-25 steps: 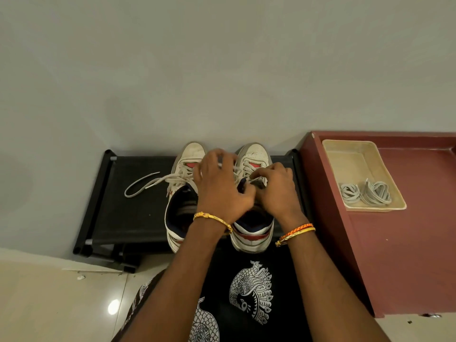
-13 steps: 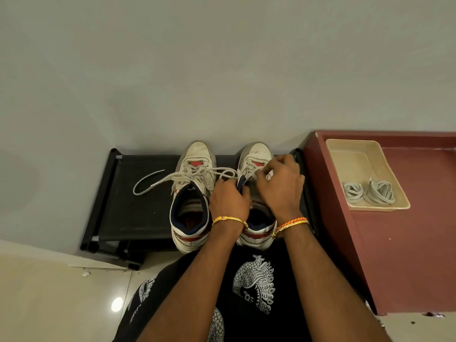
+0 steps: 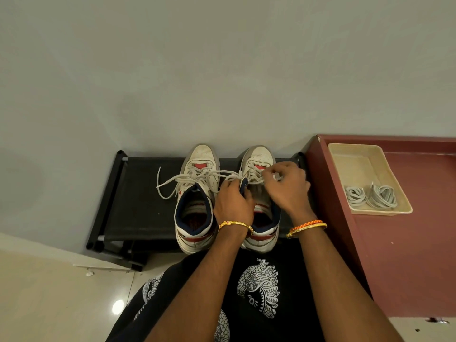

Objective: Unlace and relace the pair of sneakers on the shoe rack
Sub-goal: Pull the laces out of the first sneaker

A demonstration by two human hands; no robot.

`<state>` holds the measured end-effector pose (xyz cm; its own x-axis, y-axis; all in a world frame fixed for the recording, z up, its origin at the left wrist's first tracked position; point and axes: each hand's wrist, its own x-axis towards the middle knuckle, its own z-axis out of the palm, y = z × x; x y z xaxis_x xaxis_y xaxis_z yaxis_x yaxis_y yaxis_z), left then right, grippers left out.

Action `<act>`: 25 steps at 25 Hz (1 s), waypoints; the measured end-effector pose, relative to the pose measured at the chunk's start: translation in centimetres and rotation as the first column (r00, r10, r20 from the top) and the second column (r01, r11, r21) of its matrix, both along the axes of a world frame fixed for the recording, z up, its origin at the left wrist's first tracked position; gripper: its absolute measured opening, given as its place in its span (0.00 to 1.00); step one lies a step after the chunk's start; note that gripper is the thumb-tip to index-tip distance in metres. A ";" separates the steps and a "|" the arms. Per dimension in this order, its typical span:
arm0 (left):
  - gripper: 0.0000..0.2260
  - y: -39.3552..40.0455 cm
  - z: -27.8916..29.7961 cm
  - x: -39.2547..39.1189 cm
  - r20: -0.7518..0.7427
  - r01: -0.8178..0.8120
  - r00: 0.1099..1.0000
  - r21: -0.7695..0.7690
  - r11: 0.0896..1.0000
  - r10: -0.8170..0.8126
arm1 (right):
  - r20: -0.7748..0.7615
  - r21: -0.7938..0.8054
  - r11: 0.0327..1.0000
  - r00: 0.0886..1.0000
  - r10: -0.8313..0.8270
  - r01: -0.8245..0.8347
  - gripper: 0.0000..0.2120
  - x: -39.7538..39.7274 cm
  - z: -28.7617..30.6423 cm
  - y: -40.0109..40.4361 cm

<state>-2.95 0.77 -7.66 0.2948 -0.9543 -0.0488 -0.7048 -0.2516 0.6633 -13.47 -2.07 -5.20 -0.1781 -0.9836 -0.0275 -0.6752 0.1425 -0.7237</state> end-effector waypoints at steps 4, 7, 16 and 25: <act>0.08 -0.1 -0.4 0.1 -0.077 -0.020 0.997 -0.010 1.000 0.019 | -0.442 0.099 0.982 0.877 0.188 -0.160 0.11 1.8 -0.8 0.4; 0.08 -0.1 -0.4 0.1 -0.088 -0.019 0.996 -0.024 1.000 0.016 | -0.344 0.050 0.989 0.928 0.145 -0.136 0.10 1.9 -0.9 0.5; 0.08 0.1 -0.1 -0.2 -0.044 -0.053 0.998 -0.029 0.998 0.051 | 0.775 0.081 0.862 0.512 -0.369 0.500 0.10 -5.3 1.4 1.5; 0.08 0.2 0.1 -0.1 -0.043 -0.056 0.998 -0.028 0.998 0.054 | 0.221 -0.084 0.992 0.973 -0.070 0.091 0.04 -1.2 0.6 1.1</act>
<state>-3.05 0.97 -7.59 0.3452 -0.9379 -0.0351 -0.6616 -0.2697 0.6996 -14.67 -0.94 -4.55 -0.2568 -0.9663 0.0164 -0.4894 0.1154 -0.8644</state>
